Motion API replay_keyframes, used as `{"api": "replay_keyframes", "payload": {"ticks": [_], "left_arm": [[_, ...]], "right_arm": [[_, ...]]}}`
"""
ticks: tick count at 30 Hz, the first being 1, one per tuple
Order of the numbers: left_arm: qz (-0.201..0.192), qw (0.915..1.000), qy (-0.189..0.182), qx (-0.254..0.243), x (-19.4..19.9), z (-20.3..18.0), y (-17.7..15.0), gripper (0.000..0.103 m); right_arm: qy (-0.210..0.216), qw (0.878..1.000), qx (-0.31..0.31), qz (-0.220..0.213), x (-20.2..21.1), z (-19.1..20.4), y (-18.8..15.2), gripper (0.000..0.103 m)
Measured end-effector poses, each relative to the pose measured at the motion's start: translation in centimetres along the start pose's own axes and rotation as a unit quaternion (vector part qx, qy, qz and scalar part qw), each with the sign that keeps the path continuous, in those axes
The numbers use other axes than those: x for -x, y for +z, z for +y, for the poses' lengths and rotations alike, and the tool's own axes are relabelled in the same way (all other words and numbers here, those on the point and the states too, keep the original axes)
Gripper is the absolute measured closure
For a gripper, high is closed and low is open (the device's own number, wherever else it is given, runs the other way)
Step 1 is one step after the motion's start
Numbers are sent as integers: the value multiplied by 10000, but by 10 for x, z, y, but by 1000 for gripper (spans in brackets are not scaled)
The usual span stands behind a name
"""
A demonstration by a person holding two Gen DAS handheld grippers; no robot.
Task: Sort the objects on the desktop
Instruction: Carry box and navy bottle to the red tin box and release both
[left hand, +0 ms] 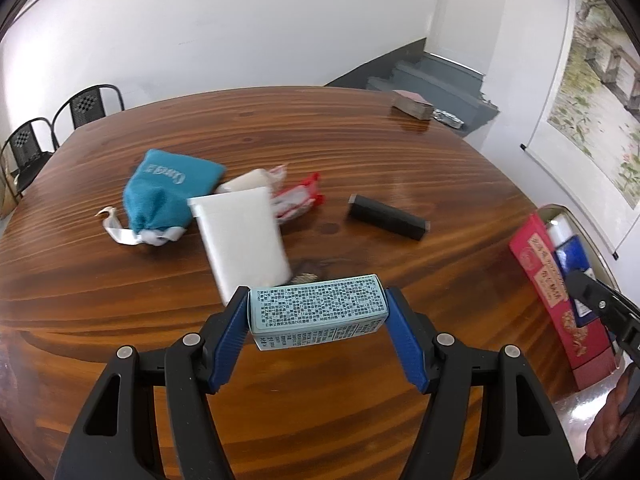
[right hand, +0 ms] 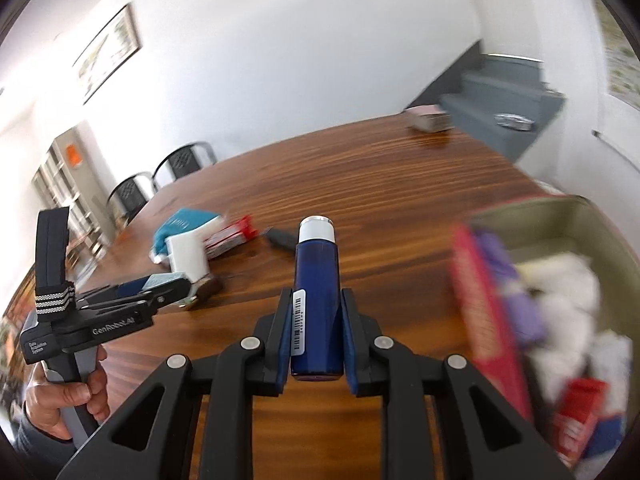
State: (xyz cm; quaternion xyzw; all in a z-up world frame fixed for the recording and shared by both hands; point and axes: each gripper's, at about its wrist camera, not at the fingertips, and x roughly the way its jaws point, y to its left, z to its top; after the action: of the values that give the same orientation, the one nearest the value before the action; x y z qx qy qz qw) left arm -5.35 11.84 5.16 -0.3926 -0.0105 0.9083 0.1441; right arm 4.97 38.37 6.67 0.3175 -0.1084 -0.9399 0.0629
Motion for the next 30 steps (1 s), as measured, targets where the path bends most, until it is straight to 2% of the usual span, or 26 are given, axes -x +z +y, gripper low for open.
{"api": "replay_keyframes", "payload": {"ticks": [4, 9, 21, 30], "left_arm": [[-11, 9999, -125, -114, 0, -22, 0, 34], [-7, 9992, -288, -277, 1, -50, -1, 34], [9, 9974, -486, -526, 1, -96, 1, 34], [113, 9962, -591, -636, -8, -120, -1, 34]], "right_arm": [[-518, 9982, -174, -249, 28, -32, -1, 79], [-985, 9937, -416, -341, 46, -68, 0, 79], [-1479, 9857, -788, -181, 58, -125, -9, 79], [-1803, 9813, -678, 7, 65, -150, -13, 79]]}}
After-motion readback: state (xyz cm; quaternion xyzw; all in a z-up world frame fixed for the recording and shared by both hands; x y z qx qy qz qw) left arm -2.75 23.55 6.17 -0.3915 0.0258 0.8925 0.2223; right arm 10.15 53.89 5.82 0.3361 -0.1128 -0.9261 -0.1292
